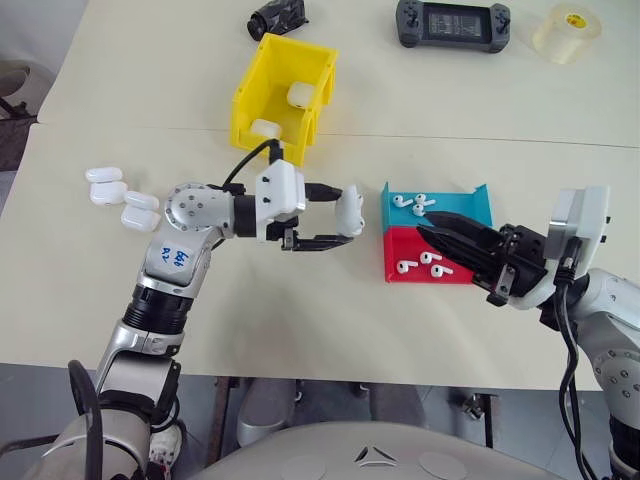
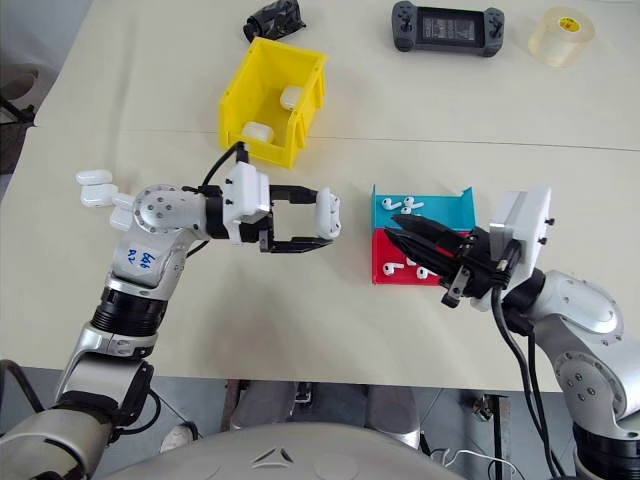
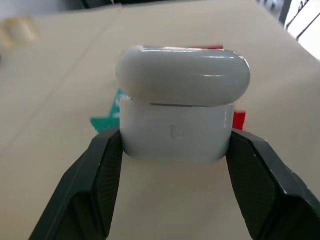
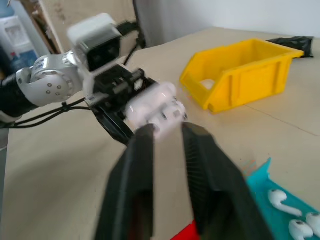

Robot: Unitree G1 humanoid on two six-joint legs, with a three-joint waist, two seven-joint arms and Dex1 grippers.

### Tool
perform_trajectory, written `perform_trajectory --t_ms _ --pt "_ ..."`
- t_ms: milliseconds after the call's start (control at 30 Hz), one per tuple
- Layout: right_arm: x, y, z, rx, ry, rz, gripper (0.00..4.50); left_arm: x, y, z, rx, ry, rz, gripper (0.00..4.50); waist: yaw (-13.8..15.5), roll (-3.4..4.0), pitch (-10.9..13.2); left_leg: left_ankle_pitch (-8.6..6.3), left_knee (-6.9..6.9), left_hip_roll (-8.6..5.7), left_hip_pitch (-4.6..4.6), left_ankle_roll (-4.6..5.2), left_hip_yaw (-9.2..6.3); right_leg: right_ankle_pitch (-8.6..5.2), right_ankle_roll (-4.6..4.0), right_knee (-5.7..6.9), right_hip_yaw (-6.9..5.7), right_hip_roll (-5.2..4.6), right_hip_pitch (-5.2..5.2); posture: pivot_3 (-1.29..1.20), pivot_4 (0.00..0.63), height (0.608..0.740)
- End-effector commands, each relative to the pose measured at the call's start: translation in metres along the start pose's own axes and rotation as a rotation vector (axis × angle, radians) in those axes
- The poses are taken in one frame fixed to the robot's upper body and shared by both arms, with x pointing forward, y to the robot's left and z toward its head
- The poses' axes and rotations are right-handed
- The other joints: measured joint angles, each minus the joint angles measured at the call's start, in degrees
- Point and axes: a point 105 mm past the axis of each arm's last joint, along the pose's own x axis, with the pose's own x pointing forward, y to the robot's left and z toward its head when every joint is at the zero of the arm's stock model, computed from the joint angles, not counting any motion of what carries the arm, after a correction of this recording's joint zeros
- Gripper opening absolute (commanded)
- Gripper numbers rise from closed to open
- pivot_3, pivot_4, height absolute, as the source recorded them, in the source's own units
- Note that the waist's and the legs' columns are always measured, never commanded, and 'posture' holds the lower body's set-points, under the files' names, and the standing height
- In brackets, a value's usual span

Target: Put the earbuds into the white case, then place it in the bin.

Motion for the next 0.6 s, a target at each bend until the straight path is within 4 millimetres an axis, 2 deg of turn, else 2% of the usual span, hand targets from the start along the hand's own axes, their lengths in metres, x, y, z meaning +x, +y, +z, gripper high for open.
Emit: perform_trajectory --t_ms 33,233,333,500,600 --pt "0.026 0.013 0.004 -0.033 0.008 0.081 0.05 0.014 -0.006 0.013 0.049 0.024 -0.059 2.75 0.1 0.00 0.0 0.01 0.01 0.00 -0.02 -0.01 -0.02 0.00 0.00 0.01 -0.02 0.02 -0.01 0.00 0.150 0.740" --pt "0.052 0.021 0.005 -0.051 0.057 0.173 0.05 0.020 -0.012 0.007 0.033 0.109 -0.075 2.75 0.2 -0.03 0.0 0.00 0.00 -0.08 -0.07 0.00 -0.08 0.00 0.00 0.02 -0.08 0.02 -0.04 0.00 0.150 0.740" --pt "0.058 0.021 -0.005 -0.045 0.103 0.190 0.05 0.021 -0.014 0.011 0.030 0.094 -0.073 2.75 0.3 -0.07 0.0 0.00 0.01 -0.10 -0.10 0.01 -0.12 0.00 0.00 0.01 -0.11 -0.01 -0.05 0.00 0.150 0.740" --pt "0.046 0.010 -0.022 -0.030 0.168 0.158 0.05 0.016 -0.012 0.013 0.044 0.083 -0.050 2.75 0.3 -0.07 0.0 0.00 0.00 -0.12 -0.11 0.01 -0.12 0.00 0.00 0.01 -0.12 -0.01 -0.04 0.00 0.150 0.740" --pt "0.033 -0.002 -0.032 -0.034 0.206 0.123 0.05 0.013 -0.010 0.021 0.055 0.015 -0.026 2.75 0.2 -0.08 0.0 0.00 0.01 -0.10 -0.11 0.01 -0.10 0.00 0.00 0.01 -0.11 0.00 -0.04 0.00 0.150 0.740"
